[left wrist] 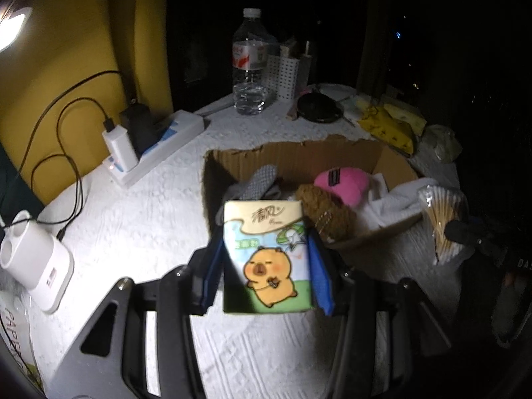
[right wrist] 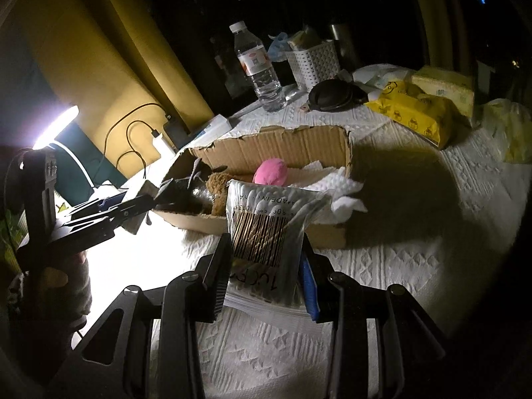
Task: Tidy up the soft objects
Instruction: 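Carry the swab bag with the right gripper while the left carries the tissue pack over the box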
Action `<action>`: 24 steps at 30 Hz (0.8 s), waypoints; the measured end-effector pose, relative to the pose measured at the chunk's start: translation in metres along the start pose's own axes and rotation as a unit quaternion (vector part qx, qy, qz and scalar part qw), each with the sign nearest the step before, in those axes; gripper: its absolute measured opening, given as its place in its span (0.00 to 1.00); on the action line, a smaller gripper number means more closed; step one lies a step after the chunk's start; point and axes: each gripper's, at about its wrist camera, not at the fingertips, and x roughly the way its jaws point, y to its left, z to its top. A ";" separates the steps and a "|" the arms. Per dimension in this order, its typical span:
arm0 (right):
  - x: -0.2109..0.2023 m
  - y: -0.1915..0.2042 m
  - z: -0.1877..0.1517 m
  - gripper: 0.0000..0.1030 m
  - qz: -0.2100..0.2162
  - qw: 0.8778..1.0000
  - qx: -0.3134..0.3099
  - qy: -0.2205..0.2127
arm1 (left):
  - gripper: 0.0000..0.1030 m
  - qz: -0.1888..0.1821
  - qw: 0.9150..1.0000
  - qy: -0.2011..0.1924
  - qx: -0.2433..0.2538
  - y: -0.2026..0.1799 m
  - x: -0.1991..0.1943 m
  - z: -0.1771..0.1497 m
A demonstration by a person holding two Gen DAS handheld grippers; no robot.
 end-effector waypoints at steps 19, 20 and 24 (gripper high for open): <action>0.011 -0.012 0.038 0.38 -0.004 1.000 -0.016 -0.016 | 0.46 0.011 1.000 -0.003 -0.008 0.007 0.042 0.028; 0.011 -0.013 0.040 0.38 -0.006 1.000 -0.016 -0.016 | 0.46 0.010 1.000 -0.001 -0.008 0.007 0.046 0.028; 0.014 -0.019 0.048 0.38 -0.011 1.000 -0.018 -0.020 | 0.46 0.005 1.000 0.010 -0.007 0.006 0.057 0.025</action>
